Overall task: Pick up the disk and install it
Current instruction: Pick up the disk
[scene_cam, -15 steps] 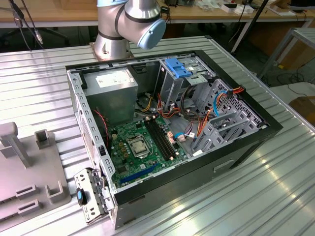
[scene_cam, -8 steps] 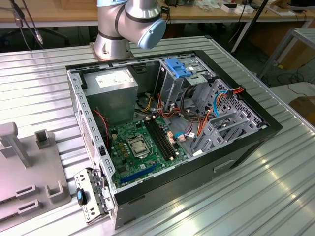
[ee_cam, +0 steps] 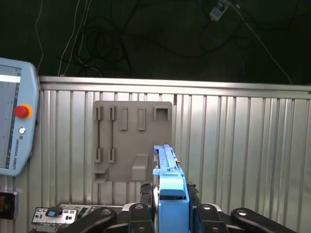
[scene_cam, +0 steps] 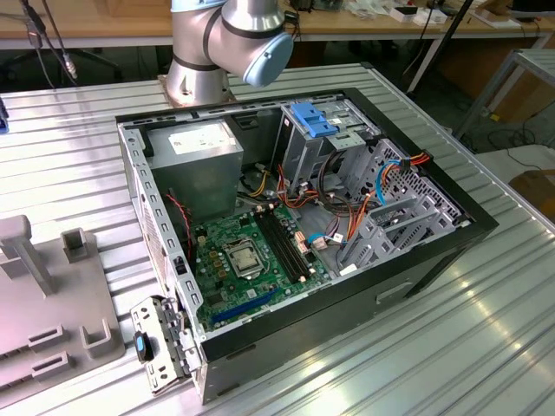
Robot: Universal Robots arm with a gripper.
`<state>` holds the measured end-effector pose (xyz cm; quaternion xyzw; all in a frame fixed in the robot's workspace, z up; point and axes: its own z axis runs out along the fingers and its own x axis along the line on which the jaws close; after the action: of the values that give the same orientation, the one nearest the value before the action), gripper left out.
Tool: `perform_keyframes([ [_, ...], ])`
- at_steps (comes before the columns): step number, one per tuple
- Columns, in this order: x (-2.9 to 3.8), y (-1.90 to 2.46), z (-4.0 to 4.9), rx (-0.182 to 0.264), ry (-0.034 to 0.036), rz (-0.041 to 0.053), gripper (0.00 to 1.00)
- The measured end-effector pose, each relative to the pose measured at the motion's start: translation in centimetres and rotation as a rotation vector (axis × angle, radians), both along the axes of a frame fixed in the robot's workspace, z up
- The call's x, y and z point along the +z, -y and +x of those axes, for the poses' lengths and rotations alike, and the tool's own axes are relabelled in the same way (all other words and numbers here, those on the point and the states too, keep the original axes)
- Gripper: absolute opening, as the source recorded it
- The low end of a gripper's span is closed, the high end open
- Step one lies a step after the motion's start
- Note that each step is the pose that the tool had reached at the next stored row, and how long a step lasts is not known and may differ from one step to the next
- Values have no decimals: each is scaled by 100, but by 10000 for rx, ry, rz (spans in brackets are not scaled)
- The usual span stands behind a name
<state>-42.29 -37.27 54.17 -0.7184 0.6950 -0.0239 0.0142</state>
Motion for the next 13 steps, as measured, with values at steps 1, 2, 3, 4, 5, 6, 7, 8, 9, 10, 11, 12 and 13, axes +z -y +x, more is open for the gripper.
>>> perform_keyframes([
  [1,0,0,20,0,1,0,37],
  [2,0,0,32,1,0,0,37],
  [3,0,1,42,0,0,0,37],
  [4,0,1,60,0,0,-1,37],
  [5,0,1,74,0,1,0,37],
  [6,0,1,86,0,1,0,37],
  [7,0,1,105,0,0,0,37],
  [8,0,1,116,1,1,0,37],
  [9,0,1,126,0,0,0,37],
  [10,0,1,148,0,0,0,37],
  [11,0,2,161,0,0,0,37],
  [12,0,2,172,0,0,0,37],
  [13,0,2,188,0,0,0,37],
])
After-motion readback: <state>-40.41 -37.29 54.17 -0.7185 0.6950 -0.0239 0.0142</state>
